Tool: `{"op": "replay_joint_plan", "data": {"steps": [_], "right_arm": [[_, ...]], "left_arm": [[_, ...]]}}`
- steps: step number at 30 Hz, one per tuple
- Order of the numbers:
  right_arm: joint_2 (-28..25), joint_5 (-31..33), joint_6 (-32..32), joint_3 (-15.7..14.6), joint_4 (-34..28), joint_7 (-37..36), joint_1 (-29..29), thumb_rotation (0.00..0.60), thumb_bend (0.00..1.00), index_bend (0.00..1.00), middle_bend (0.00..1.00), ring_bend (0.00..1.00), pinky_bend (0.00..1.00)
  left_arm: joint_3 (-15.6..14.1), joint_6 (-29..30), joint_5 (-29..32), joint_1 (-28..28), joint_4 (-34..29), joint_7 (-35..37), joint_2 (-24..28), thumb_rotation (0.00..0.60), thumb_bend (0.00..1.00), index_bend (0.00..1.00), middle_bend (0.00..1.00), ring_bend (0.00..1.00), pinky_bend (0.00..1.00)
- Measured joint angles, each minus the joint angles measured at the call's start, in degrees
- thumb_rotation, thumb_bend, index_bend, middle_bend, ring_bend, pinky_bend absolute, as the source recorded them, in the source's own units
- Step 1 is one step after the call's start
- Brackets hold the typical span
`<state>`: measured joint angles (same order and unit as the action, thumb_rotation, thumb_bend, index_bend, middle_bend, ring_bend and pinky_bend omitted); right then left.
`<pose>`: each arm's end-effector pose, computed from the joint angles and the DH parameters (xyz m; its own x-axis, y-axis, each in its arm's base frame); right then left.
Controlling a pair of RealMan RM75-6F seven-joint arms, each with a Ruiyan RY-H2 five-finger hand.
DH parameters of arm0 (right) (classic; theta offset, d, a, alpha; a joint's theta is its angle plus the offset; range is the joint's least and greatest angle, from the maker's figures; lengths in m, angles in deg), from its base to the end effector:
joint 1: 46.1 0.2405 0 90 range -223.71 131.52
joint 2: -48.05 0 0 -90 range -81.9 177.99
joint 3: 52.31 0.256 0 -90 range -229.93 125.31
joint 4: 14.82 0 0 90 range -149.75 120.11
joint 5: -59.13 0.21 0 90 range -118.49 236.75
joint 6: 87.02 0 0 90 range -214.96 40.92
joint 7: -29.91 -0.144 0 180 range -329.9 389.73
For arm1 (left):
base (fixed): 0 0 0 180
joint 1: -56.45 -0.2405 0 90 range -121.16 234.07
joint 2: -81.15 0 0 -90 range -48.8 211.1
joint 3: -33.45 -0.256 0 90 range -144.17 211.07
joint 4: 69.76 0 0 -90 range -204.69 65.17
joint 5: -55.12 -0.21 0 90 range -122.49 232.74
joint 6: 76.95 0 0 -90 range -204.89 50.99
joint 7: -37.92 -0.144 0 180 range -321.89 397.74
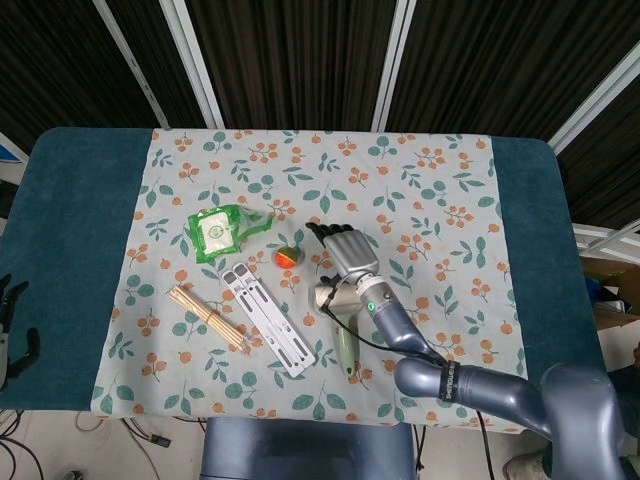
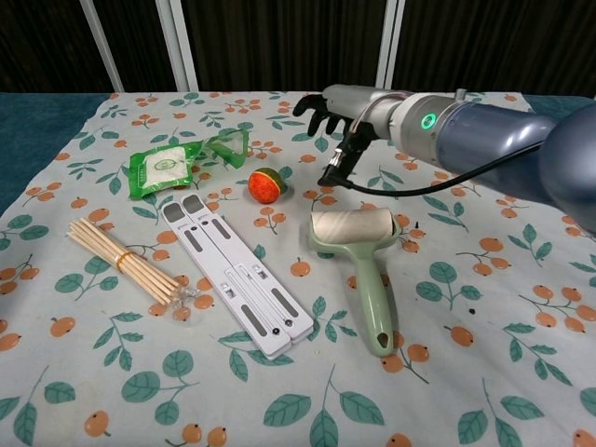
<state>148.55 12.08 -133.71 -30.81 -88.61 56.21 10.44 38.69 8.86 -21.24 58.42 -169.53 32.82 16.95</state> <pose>-0.0556 -0.3973 -0.0597 0.3448 -0.3133 0.8848 -0.9076 -0.3519 0.2291 -0.3123 0.1702 0.1616 0.3425 -0.0110 0.9394 0.9233 0.1889 -0.3344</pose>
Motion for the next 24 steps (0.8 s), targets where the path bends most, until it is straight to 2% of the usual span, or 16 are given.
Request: {"op": "replay_joint_plan", "data": {"steps": [8,18,24], "right_arm": [[6.6,0.9,-0.4,-0.2,6.7,-0.1,3.4,0.6,0.32,0.17,0.25,0.23,0.21],[11.3,0.4,0.5,-0.2,13.9,-1.0,6.3,0.6,0.32,0.17,0.26,0.24,0.21],[14.2,0.5,1.8,0.0,17.9,-1.6,7.9,0.6,0.32,0.19,0.28,0.27,0.21]], "left_arm": [[0.3,-0.6,1.0,0.1,-0.2,0.8,0.3,0.6,0.55,0.11,0.0,0.0,0.0],[0.4,-1.4,1.4,0.4,-0.5,1.0,0.3,0.6,0.55,0.11,0.0,0.0,0.0],[0.5,-1.6,1.8,0.4,-0.6,1.4,0.4,0.6,0.54,0.11,0.0,0.0,0.0]]}}
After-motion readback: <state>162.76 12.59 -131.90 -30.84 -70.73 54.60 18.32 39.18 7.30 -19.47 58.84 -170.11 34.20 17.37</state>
